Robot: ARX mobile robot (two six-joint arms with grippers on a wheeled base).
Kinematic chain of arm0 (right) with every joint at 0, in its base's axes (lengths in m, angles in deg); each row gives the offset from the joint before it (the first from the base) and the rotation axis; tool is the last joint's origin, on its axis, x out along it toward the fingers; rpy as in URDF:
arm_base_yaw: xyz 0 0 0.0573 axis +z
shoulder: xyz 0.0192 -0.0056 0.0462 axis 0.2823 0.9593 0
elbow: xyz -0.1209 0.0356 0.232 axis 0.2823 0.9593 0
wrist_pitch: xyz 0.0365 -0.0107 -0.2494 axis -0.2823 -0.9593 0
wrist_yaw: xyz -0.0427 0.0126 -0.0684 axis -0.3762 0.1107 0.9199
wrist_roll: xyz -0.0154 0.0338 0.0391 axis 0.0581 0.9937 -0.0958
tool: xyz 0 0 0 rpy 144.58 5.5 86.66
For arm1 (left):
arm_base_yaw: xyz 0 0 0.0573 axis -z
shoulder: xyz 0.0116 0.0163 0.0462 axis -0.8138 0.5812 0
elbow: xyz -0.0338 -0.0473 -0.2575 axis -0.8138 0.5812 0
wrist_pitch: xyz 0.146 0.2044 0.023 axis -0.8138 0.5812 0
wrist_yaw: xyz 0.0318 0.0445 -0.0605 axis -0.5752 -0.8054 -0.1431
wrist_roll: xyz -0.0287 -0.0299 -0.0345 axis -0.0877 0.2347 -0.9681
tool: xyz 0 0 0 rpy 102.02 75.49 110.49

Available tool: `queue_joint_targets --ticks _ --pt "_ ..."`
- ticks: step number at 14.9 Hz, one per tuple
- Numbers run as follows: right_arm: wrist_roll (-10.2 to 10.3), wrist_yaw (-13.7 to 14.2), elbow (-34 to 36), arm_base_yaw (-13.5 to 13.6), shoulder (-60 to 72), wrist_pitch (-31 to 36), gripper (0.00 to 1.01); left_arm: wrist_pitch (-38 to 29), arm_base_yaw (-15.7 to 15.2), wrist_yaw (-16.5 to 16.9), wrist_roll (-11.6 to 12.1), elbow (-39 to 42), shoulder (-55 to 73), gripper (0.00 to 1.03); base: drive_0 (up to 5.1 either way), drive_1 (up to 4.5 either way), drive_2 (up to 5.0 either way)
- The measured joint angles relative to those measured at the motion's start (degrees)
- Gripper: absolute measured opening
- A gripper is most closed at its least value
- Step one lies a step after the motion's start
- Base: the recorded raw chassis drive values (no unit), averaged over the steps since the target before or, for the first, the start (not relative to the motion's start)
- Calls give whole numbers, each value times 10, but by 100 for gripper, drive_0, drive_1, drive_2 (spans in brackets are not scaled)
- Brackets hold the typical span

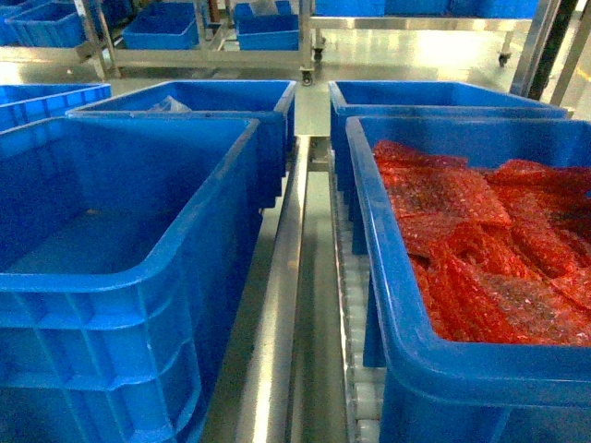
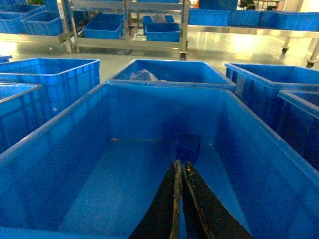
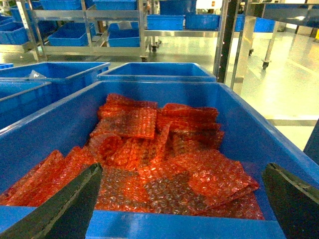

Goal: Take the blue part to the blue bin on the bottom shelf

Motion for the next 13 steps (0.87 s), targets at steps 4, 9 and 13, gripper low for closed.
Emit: queue_joint_targets --ticks 4,9,13 --pt "0 0 0 0 0 0 98 27 -54 53 1 45 -76 2 0 0 0" --pt "0 0 0 0 0 0 98 149 -52 54 1 48 -204 2 0 0 0" --pt "0 0 0 0 0 0 98 229 -52 54 1 48 -286 2 0 0 0"
